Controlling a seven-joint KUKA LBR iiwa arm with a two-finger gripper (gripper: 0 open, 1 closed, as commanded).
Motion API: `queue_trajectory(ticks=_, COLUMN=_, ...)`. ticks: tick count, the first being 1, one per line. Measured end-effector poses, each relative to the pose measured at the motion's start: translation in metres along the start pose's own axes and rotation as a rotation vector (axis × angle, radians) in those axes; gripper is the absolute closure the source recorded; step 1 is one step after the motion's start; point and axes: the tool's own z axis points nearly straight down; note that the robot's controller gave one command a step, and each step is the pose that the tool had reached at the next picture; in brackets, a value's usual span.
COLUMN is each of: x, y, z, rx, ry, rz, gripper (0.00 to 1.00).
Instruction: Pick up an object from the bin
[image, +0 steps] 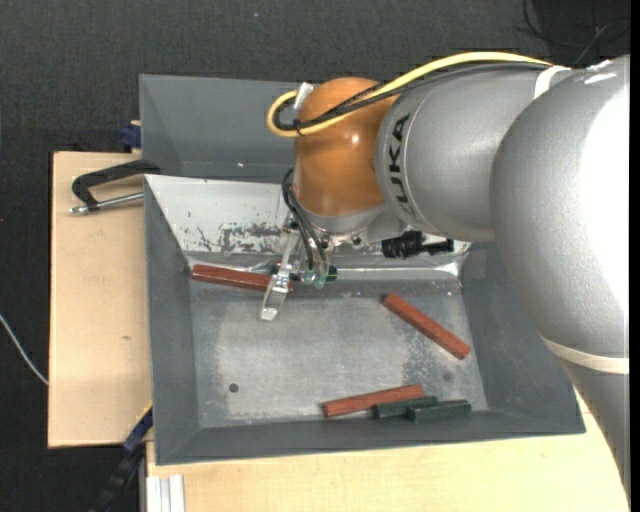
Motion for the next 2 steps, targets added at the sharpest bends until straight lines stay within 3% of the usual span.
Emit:
queue_trajectory(ticks=1, x=-0.003, y=-0.002, z=0.054, rx=-0.003, ry=-0.005, rz=-0.164, gripper=0.0)
queue_trajectory(ticks=2, x=0.0, y=0.009, z=0.065, rx=-0.004, ry=-0.004, rz=0.189, gripper=1.0)
